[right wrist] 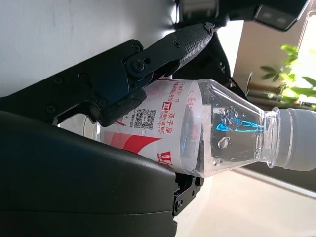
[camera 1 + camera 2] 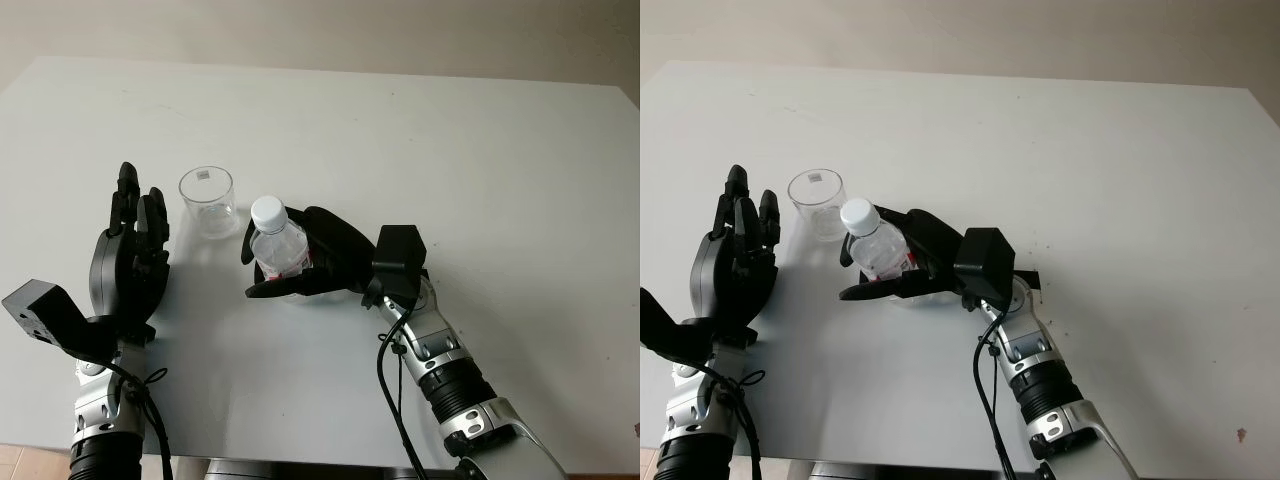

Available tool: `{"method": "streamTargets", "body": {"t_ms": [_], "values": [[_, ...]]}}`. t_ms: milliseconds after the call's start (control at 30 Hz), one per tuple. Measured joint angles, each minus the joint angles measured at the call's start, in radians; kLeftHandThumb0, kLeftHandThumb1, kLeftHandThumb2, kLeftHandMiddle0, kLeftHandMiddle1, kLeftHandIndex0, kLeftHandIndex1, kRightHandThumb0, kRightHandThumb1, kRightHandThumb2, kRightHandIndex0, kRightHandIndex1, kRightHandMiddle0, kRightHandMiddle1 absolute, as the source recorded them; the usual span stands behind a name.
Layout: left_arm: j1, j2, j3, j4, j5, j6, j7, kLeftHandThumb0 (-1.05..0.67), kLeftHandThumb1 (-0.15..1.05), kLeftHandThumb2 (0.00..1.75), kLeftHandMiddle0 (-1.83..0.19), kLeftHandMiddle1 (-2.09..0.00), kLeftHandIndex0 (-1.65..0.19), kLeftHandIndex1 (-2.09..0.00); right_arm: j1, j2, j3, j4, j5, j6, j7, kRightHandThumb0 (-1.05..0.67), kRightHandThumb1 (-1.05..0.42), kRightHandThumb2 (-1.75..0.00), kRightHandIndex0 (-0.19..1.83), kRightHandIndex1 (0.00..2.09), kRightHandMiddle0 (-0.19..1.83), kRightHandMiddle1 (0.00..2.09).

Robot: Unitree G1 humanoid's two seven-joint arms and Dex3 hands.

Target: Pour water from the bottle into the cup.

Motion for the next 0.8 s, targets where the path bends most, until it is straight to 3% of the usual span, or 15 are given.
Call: {"method": "streamTargets", "body": {"t_ms": [200,300,400,567,800], "values": [[-0.006,0.0,-0.001,0.004,0.0,-0.003,0.0,-0.72,1.05,0.49,0.19,-0.03,0.19,0.0,-0.209,-0.023,-0.03,0.239,-0.092,-0.059,-0.198,-0.16,-1.05,-0.28,1.78,2.09,1.81,2.09],[-0.012,-0.002,-0.001,0.005,0.001,-0.009,0.002,-0.73,1.05,0.47,0.19,-0.04,0.19,-0.01,-0.362,-0.045,-0.048,0.408,-0.135,-0.068,-0.317,-0.14,-1.05,-0.2,1.32,2.09,1.39,2.09],[-0.015,-0.002,-0.001,0.004,0.002,-0.012,0.008,-0.73,1.05,0.48,0.19,-0.03,0.19,-0.01,-0.473,-0.055,-0.051,0.54,-0.174,-0.033,-0.429,-0.13,-1.05,-0.2,1.18,2.09,1.21,2.09],[-0.012,-0.003,-0.002,-0.001,0.001,-0.012,0.003,-0.73,1.05,0.48,0.19,-0.03,0.19,-0.01,-0.584,-0.063,-0.043,0.674,-0.226,0.045,-0.545,-0.14,-1.03,-0.19,1.17,2.09,1.16,2.09],[-0.012,-0.006,-0.003,-0.001,0.002,-0.02,0.005,-0.74,1.05,0.47,0.18,-0.05,0.19,-0.02,-0.663,-0.069,-0.003,0.732,-0.305,0.066,-0.604,-0.16,-1.02,-0.17,1.19,2.09,1.16,2.09]]}}
